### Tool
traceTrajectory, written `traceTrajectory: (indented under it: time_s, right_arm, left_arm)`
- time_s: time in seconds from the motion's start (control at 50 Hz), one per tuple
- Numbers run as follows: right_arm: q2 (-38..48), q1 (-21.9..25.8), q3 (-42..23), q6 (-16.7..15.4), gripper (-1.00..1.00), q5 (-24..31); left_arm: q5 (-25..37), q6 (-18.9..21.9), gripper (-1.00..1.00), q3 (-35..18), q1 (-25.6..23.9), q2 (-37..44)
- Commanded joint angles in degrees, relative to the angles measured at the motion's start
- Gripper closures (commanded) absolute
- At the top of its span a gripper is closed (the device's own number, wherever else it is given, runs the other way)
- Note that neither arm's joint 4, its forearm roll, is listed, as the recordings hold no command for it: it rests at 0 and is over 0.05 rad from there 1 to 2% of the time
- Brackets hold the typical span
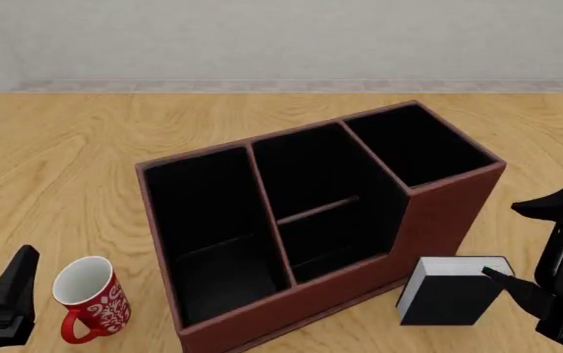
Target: Pick up the book and place it in the right compartment of the caddy.
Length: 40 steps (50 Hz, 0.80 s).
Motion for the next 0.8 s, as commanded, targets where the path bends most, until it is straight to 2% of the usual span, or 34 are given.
traceTrajectory:
  time_s: [0.02, 0.16, 0.4, 0.52, 0.8]
  right_arm:
    - [0.8, 0.6, 2.8, -1.0, -1.00, -0.5]
    - [2.5, -0.6, 5.3, -2.4, -1.00, -2.5]
    - [5.2, -1.7, 5.7, -4.4, -1.00, -4.8]
    - [8.0, -0.3, 6.4, -3.4, -1.00, -7.3]
    - [12.3, -0.9, 8.5, -3.6, -1.00, -12.2]
  left_arm:
    - [0.0, 0.0, -1.00, 0.0, 0.0, 0.0]
    - [0.0, 0.0, -1.00, 0.0, 0.0, 0.0]
    - [0.0, 0.0, -1.00, 0.0, 0.0, 0.0]
    - [0.0, 0.0, -1.00, 0.0, 0.0, 0.0]
    - [0.0, 0.0, -1.00, 0.0, 0.0, 0.0]
